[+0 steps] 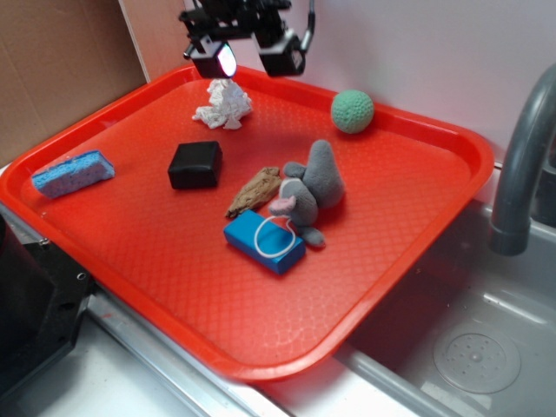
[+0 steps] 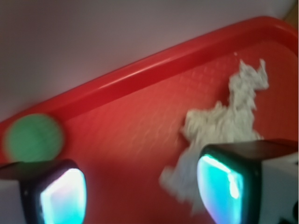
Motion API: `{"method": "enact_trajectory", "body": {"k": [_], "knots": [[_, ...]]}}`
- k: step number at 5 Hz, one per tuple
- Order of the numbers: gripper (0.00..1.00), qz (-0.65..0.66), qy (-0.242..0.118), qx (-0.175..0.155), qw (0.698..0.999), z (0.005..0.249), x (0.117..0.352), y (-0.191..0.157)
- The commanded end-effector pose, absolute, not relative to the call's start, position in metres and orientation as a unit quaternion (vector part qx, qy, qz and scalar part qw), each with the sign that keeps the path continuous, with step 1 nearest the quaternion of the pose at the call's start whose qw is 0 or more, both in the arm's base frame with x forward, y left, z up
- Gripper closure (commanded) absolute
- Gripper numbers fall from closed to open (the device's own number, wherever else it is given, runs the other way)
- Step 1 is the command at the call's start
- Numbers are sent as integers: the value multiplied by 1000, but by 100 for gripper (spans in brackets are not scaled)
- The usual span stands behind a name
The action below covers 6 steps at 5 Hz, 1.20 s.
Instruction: Grab the white paper.
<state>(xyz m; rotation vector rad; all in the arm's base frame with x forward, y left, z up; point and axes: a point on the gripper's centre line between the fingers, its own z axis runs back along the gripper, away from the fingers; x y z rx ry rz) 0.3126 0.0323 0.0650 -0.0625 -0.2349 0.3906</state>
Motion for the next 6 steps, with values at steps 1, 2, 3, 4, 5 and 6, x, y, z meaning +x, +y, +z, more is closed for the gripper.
{"method": "enact_trajectory", "body": {"k": [1,2,3,4,5,6], "knots": [[0,236,-116,36,964,36,339,64],[100,213,-101,44,971,37,332,58],[100,180,-107,21,978,84,300,49],[100,127,-128,0,984,133,255,31],[100,92,-144,-46,984,182,214,23],[100,105,-127,-96,982,230,201,22]]}}
